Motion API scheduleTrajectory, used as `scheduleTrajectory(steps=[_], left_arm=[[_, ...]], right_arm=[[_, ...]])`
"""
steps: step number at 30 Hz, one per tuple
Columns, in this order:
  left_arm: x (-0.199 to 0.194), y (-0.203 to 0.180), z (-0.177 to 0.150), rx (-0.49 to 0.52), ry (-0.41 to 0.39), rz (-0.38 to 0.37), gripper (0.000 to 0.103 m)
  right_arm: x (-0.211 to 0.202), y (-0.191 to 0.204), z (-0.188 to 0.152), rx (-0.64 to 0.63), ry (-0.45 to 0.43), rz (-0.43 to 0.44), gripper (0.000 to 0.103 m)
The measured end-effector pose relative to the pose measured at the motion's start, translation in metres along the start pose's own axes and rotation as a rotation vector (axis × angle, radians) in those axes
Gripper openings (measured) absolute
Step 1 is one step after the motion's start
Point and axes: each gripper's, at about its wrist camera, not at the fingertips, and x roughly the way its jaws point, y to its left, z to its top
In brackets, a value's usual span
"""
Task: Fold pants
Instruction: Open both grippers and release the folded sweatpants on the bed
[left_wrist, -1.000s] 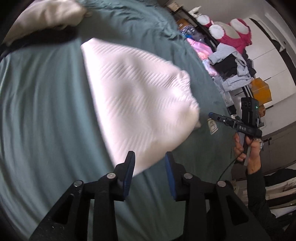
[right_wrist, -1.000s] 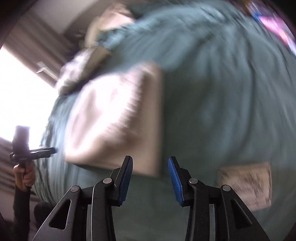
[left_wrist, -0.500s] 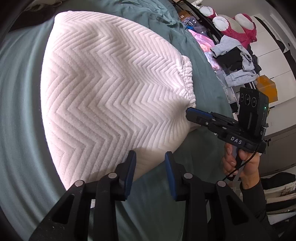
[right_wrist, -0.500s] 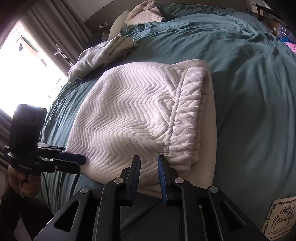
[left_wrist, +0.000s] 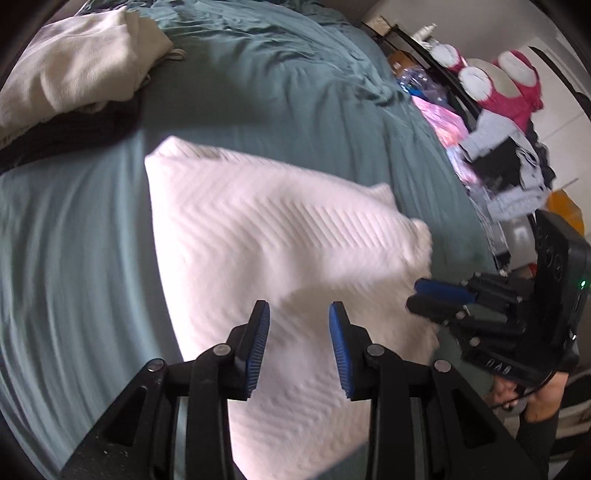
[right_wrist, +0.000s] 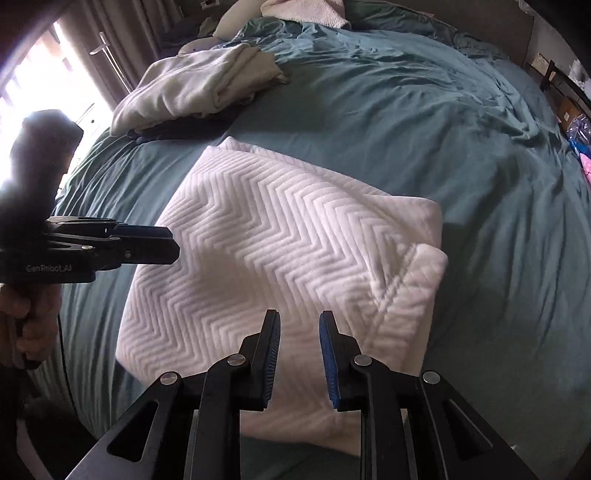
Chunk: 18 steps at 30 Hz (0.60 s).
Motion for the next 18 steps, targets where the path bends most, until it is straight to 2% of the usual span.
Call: scheduleTrajectory(steps=[4, 6, 10, 13, 14, 16, 18], left_arm=[[0.018, 0.015, 0.028, -0.048, -0.008, 0.039, 0.03], [0.023, 0.018, 0.04, -0.051, -0.03, 0.053, 0.03], [0.016, 0.02, 0.054, -0.087, -0.133, 0.126, 0.03], [0.007, 0.008, 0.04, -0.079, -0.128, 0.08, 0.03], [0.005, -0.001, 0.03, -0.048, -0.119, 0.084, 0.03], [0.004, -0.017, 0.006, 0.016, -0.102, 0.145, 0.03], [0.011, -0.028, -0.016, 0.041, -0.062, 0.138, 0.03]], right_arm=[[0.049, -0.005, 0.035, 0.027, 0.011, -0.089, 0.103], [0.063, -0.006, 0.051, 0.044, -0.007, -0.082, 0.103], [0.054, -0.024, 0.068, 0.147, -0.125, -0.057, 0.103], [0.037, -0.029, 0.058, 0.164, -0.156, -0.062, 0.103], [0.034, -0.026, 0.05, 0.147, -0.144, -0.058, 0.103], [0.029, -0.016, 0.027, 0.094, -0.104, -0.067, 0.103], [0.028, -0.009, 0.001, 0.056, -0.064, -0.094, 0.103]])
